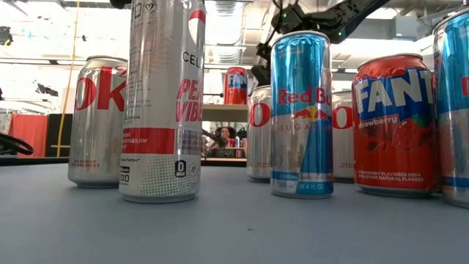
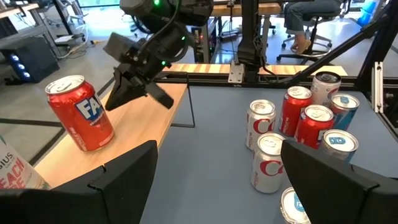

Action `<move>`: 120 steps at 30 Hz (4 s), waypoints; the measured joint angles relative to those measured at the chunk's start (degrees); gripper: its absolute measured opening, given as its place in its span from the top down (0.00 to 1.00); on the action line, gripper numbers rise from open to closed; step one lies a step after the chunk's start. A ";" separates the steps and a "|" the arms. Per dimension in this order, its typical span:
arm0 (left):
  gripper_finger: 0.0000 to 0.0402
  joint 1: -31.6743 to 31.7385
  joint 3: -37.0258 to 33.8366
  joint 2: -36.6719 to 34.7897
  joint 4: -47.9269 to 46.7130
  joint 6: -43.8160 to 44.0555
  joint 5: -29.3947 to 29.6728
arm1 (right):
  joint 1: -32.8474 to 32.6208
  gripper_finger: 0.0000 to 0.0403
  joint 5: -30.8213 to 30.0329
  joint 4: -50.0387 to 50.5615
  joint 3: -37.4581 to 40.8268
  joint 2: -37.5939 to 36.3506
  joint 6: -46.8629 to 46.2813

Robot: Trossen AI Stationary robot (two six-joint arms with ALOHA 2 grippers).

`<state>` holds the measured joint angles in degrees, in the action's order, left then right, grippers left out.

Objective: Place canned beverage on shelf
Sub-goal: Adjust the orange soda can

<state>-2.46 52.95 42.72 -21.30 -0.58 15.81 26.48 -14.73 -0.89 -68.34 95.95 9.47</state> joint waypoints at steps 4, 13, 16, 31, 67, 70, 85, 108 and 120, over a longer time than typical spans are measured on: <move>0.17 0.01 0.00 0.00 -0.02 -0.03 0.00 | 0.43 1.00 1.52 -1.02 0.03 0.10 -0.01; 0.17 0.02 0.00 0.00 0.00 -0.44 0.21 | 0.69 1.00 4.31 -3.85 0.05 0.61 -0.42; 0.17 0.02 0.00 0.00 0.00 -0.44 0.31 | 0.73 1.00 5.27 -5.40 0.03 1.85 -0.46; 0.17 0.02 0.00 -0.02 -0.31 -0.20 1.09 | 0.49 1.00 5.67 -2.45 -7.80 6.59 0.46; 0.17 0.00 0.00 0.02 -0.24 0.85 1.07 | 3.41 1.00 -1.93 -7.24 -8.44 1.46 8.44; 0.17 0.02 0.00 0.02 -0.24 0.88 1.12 | 5.28 1.00 2.22 -10.64 -8.35 3.01 6.89; 0.17 0.02 0.00 0.02 -0.22 1.25 1.53 | 5.20 1.00 9.26 -8.78 -10.96 6.66 3.83; 0.17 0.00 0.00 0.02 -0.30 2.25 1.07 | -0.94 1.00 3.08 -0.15 -10.99 6.11 4.48; 0.17 0.00 0.00 0.02 -1.24 2.38 1.07 | -4.85 1.00 6.02 -3.34 -10.97 8.53 4.55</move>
<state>-2.46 52.95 42.74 -22.55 1.80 16.88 21.62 -8.71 -4.23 -79.31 104.48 14.02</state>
